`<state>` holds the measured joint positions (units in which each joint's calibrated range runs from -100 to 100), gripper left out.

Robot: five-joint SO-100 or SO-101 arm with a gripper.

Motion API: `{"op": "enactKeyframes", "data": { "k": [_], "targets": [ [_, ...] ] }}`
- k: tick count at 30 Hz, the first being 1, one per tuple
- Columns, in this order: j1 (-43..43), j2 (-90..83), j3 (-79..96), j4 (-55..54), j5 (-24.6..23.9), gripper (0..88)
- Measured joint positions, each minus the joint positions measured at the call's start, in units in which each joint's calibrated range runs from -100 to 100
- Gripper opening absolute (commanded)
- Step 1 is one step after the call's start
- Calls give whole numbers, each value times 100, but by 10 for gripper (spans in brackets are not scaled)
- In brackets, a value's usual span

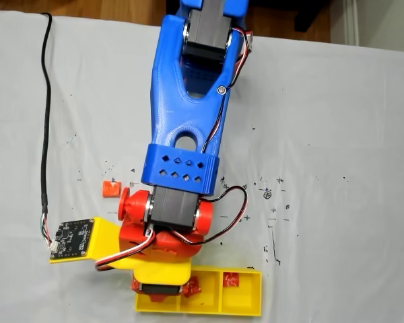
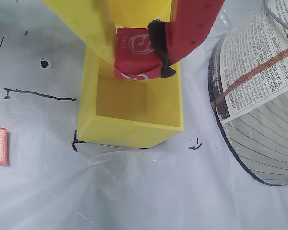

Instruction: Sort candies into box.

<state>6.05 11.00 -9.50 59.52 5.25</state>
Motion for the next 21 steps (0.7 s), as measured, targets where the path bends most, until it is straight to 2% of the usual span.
{"op": "enactKeyframes", "data": {
  "k": [5, 12, 17, 21],
  "targets": [
    [0, 0, 0, 0, 0, 266],
    [0, 0, 0, 0, 0, 256],
    [0, -8, 145, 40, 10, 12],
    [31, -195, 274, 175, 83, 2]
  ]
}}
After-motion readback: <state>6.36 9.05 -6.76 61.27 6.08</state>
